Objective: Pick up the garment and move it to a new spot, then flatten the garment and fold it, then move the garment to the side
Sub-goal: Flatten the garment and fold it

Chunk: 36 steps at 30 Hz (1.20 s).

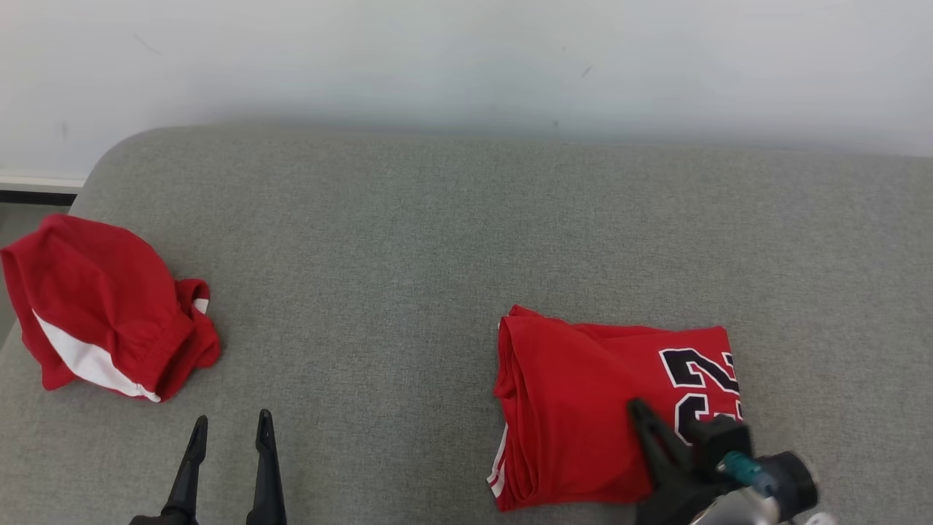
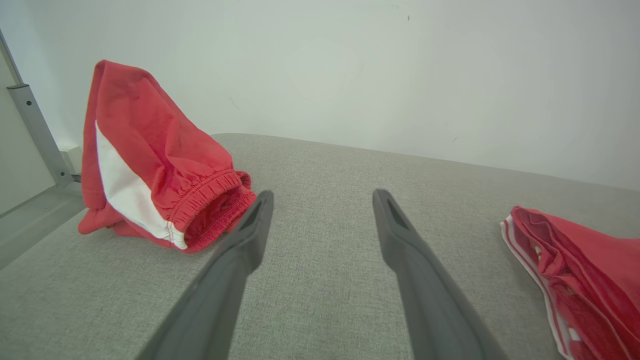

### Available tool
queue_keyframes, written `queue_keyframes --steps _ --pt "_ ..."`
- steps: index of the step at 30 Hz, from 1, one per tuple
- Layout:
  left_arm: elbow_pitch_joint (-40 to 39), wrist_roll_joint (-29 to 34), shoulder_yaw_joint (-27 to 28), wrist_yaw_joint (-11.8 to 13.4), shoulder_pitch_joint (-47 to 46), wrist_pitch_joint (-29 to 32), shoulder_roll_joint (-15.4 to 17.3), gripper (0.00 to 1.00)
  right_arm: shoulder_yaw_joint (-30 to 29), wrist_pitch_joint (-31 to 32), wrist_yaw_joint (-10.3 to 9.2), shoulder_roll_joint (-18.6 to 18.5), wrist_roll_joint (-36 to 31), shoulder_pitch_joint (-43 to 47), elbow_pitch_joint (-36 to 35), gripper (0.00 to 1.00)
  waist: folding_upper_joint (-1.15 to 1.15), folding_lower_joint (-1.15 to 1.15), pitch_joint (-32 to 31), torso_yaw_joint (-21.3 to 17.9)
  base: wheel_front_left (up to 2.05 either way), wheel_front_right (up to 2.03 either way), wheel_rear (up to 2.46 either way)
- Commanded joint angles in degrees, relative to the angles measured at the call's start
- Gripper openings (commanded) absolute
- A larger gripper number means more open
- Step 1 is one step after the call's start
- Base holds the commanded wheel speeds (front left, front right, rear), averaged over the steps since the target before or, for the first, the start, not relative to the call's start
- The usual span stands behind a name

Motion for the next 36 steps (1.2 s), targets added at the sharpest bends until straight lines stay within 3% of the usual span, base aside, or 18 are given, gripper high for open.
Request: queue_keyframes --steps 1,8,16,26,27,28,29,36 --pt "-0.05 -0.42 -0.01 0.01 -0.48 -0.15 -0.08 1.00 0.88 -0.59 -0.14 0.09 0.81 0.66 0.51 0.00 0.00 0.00 0.22 0.16 0.00 0.00 0.00" --pt "0.51 -0.71 -0.55 -0.28 -1.26 -0.15 -0.07 1.00 9.08 -2.86 -0.14 0.09 2.61 -2.72 6.97 0.00 0.00 0.00 1.05 1.77 0.00 0.00 0.00" --pt "1.23 -0.81 -1.00 -0.43 -1.33 -0.15 -0.08 1.00 16.45 -1.04 -0.14 0.08 4.96 -6.62 12.86 0.00 0.00 0.00 0.97 3.97 0.00 0.00 0.00" --pt "1.28 -0.65 -1.23 0.09 -0.03 -0.15 -0.08 1.00 23.32 -2.91 -0.14 0.08 10.59 -8.64 12.94 0.00 0.00 0.00 -0.29 4.24 0.00 0.00 0.00" --pt "1.18 -0.54 -1.08 0.04 0.10 -0.15 -0.07 1.00 23.40 -3.55 -0.14 0.07 11.28 -8.58 12.44 0.16 0.00 0.00 -0.58 3.96 0.00 0.00 0.00" --pt "1.08 -0.39 -1.00 -0.02 0.23 -0.15 -0.08 1.00 23.52 -4.32 -0.14 0.09 12.43 -8.29 11.72 0.45 0.00 0.00 -0.84 3.67 0.00 0.00 0.00" --pt "0.80 -0.14 -0.86 -0.13 0.33 -0.15 -0.08 1.00 23.03 -5.02 -0.14 0.07 13.13 -7.89 11.05 1.00 0.00 0.00 -1.15 3.36 0.00 0.00 0.00" --pt "-0.73 0.21 0.76 -0.01 2.01 -0.14 -0.08 1.00 15.02 -10.43 -0.14 0.05 13.27 -3.87 5.09 1.00 0.00 0.00 -4.00 -0.43 0.00 0.00 0.00"
